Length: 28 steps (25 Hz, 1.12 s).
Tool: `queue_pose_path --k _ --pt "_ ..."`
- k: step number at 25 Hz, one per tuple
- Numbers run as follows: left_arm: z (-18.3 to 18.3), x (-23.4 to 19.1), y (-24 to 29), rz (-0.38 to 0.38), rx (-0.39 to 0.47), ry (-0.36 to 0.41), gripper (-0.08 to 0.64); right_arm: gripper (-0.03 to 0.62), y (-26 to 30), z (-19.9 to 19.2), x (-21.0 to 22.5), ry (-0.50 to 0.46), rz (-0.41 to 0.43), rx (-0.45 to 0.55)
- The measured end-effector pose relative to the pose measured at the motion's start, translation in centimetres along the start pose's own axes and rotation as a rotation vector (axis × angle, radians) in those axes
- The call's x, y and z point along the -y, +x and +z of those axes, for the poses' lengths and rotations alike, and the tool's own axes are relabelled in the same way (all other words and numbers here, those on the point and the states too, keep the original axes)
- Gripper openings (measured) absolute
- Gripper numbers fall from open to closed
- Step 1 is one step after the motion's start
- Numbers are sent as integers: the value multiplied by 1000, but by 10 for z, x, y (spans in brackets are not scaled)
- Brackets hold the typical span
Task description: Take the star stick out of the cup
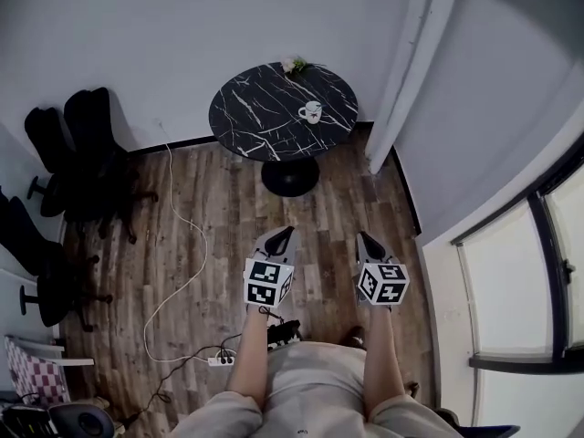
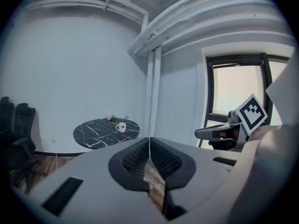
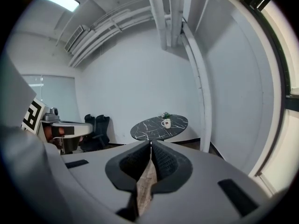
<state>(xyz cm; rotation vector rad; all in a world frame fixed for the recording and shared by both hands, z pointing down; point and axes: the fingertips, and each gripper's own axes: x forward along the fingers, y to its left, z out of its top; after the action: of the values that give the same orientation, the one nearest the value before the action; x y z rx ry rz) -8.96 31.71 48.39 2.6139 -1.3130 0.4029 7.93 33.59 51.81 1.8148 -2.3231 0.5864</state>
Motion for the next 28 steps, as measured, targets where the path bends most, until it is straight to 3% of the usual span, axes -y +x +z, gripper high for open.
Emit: queue_pose_path --k 4,12,20,28 --pt "-11 -35 -28 22 6 -19 23 38 2 -7 -29 21 -3 29" --pt "-31 -82 -50 80 19 -91 23 38 20 -23 -54 24 25 -6" --pt "-29 -113 -38 117 14 -94 23 38 62 -19 -59 36 60 -53" --pt "-3 -142 -1 132 25 -72 23 38 115 7 -48 7 59 -61"
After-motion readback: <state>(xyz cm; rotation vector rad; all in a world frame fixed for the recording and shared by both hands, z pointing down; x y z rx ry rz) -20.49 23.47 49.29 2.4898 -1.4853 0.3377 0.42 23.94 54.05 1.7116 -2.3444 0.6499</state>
